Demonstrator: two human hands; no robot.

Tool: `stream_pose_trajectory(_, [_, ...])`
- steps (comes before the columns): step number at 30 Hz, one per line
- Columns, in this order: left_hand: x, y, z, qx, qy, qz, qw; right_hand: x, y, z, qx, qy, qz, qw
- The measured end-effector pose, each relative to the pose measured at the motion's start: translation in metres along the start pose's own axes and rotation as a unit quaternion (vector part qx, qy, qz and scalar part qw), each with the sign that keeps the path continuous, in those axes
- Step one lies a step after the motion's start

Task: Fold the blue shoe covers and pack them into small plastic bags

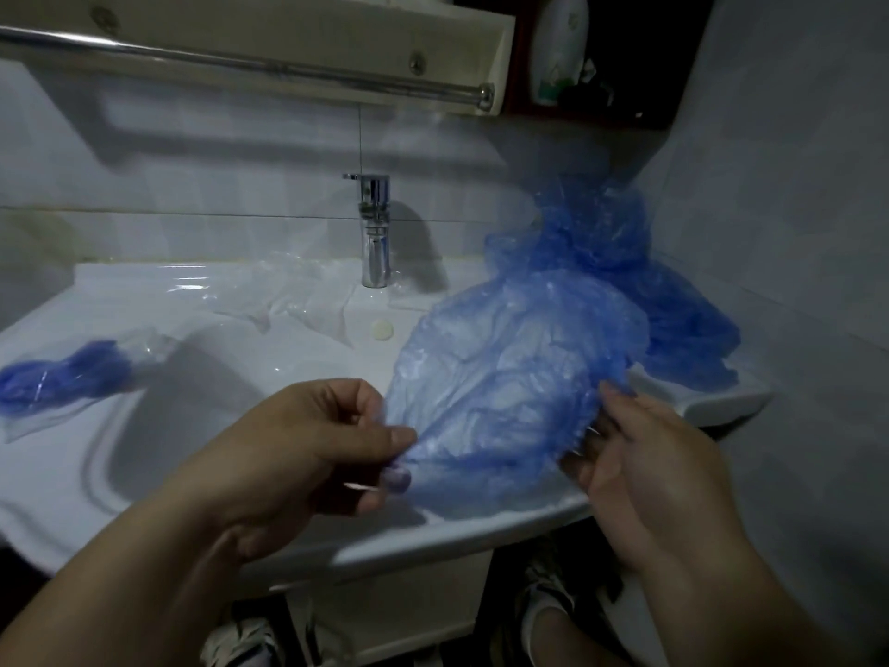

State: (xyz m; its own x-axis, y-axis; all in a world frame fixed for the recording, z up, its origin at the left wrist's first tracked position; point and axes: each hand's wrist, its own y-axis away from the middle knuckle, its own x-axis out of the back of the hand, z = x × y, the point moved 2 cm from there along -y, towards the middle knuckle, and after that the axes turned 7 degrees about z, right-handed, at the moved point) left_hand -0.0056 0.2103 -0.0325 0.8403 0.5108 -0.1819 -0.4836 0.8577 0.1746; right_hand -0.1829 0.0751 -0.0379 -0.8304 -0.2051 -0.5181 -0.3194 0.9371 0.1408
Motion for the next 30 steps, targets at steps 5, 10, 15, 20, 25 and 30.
stream_pose_trajectory(5, [0.021, 0.008, 0.008, -0.147, -0.081, 0.009, 0.986, 0.005, 0.000, 0.005, -0.043, 0.053, 0.006, 0.998])
stream_pose_trajectory(10, [0.016, 0.032, 0.011, -0.466, -0.461, 0.084, 0.750, 0.006, 0.003, 0.001, -0.063, 0.081, 0.001, 0.995])
stream_pose_trajectory(15, [-0.006, 0.040, -0.003, -0.581, -0.540, 0.111, 0.599, 0.004, 0.011, 0.000, -0.052, 0.166, -0.016, 0.985])
stream_pose_trajectory(20, [0.004, 0.022, -0.014, -0.571, -0.534, 0.051, 0.621, 0.006, 0.013, -0.008, 0.071, 0.331, -0.034, 0.940])
stream_pose_trajectory(25, [0.017, 0.016, -0.018, -0.505, -0.475, -0.006, 0.720, 0.024, 0.012, -0.025, 0.322, 0.472, -0.165, 0.804])
stream_pose_trajectory(30, [0.041, 0.010, -0.031, -0.350, -0.510, -0.131, 0.775, 0.027, 0.009, 0.003, 0.322, 0.504, -0.337, 0.728])
